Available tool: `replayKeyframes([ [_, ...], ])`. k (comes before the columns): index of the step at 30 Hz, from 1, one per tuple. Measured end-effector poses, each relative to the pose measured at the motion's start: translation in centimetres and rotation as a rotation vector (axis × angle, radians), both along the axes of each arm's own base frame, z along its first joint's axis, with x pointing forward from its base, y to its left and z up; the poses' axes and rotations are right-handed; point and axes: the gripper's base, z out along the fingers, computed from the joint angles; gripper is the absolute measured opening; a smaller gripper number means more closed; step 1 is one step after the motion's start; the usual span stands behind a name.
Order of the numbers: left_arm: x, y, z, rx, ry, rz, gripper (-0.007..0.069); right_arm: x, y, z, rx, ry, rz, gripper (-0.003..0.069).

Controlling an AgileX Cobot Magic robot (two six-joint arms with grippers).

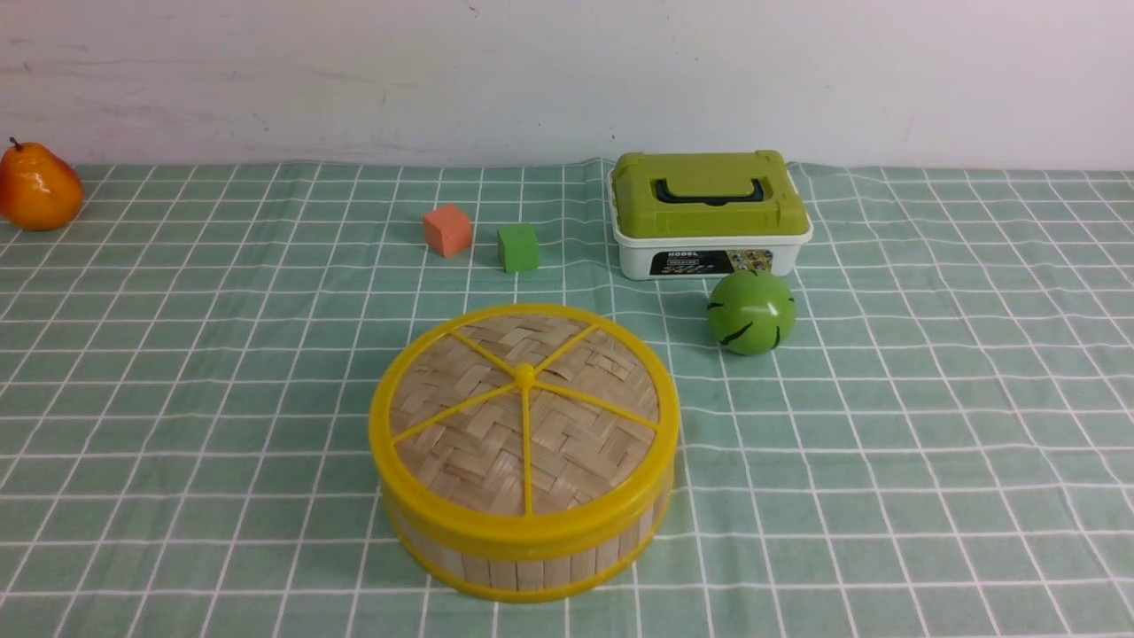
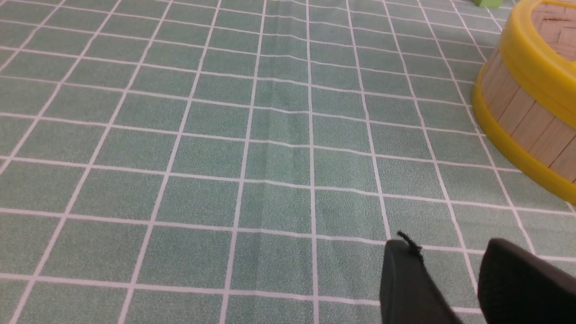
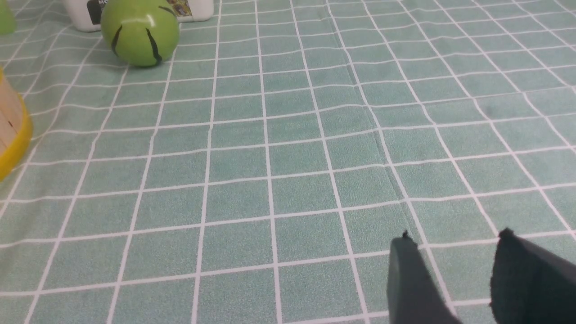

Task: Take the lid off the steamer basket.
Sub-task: Use the right arm to lift the lid of the steamer

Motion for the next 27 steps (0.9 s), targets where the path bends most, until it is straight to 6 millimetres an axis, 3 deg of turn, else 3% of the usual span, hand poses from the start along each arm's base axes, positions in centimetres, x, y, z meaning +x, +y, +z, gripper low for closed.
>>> replayKeyframes([
  [11,0.0,0.0,0.0,0.000,0.000,0.000,0.0239,0.0,0.0,0.0,0.005,0.000,0.000,0.0241],
  [13,0.0,0.0,0.0,0.000,0.000,0.000,0.0239,0.0,0.2,0.0,0.077,-0.004,-0.001,0.0241],
  [15,0.0,0.0,0.0,0.000,0.000,0.000,0.0239,0.0,0.6,0.1,0.240,-0.013,-0.010,0.0241],
  [18,0.0,0.0,0.0,0.000,0.000,0.000,0.0239,0.1,1.5,0.2,0.682,-0.012,-0.042,0.0241],
  [19,0.0,0.0,0.0,0.000,0.000,0.000,0.0239,0.1,1.6,0.2,0.750,-0.009,-0.048,0.0241],
  [20,0.0,0.0,0.0,0.000,0.000,0.000,0.0239,0.1,2.1,0.3,0.992,0.002,-0.067,0.0241],
  [22,0.0,0.0,0.0,0.000,0.000,0.000,0.0239,0.1,2.4,0.6,1.175,0.012,-0.079,0.0241],
  [27,0.0,0.0,0.0,0.000,0.000,0.000,0.0239,0.1,2.5,0.7,1.207,0.008,-0.069,0.0241],
])
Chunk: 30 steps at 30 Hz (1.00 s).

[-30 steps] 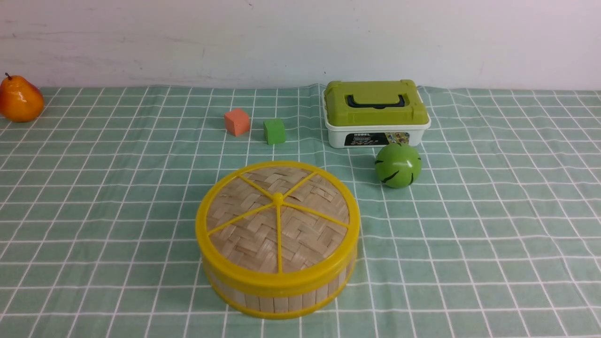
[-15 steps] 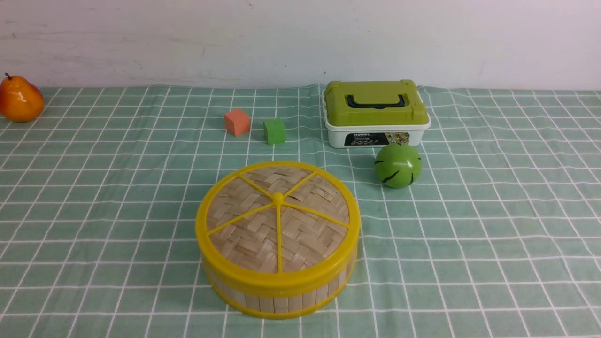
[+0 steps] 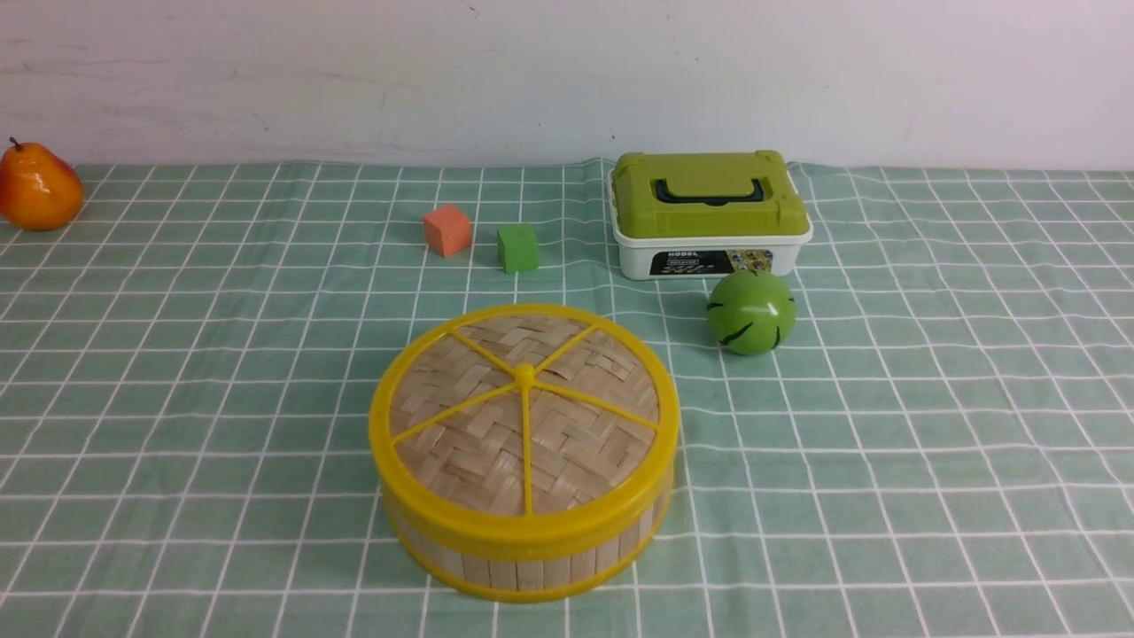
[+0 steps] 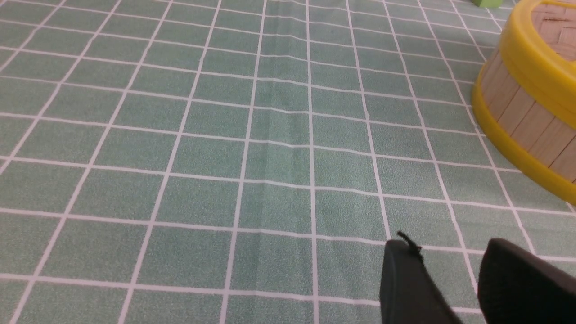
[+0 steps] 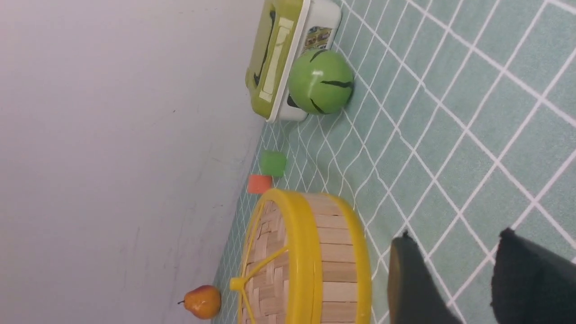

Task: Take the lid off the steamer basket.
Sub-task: Use the right arm to lift the lid of the steamer

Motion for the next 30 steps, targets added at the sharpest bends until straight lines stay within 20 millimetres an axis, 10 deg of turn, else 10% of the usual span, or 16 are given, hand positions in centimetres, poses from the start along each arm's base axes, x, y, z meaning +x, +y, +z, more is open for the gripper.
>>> replayKeyframes([
  [8,0.0,0.0,0.0,0.000,0.000,0.000,0.0239,0.0,-0.1,0.5,-0.201,-0.057,0.034,0.0235],
  [15,0.0,0.0,0.0,0.000,0.000,0.000,0.0239,0.4,0.5,8.6,-0.677,-0.097,0.237,0.0055],
  [22,0.0,0.0,0.0,0.000,0.000,0.000,0.0239,6.6,1.0,19.2,-1.094,0.034,0.692,-0.0016],
  [30,0.0,0.0,0.0,0.000,0.000,0.000,0.0239,14.4,2.0,22.4,-1.163,0.057,1.004,0.0000],
])
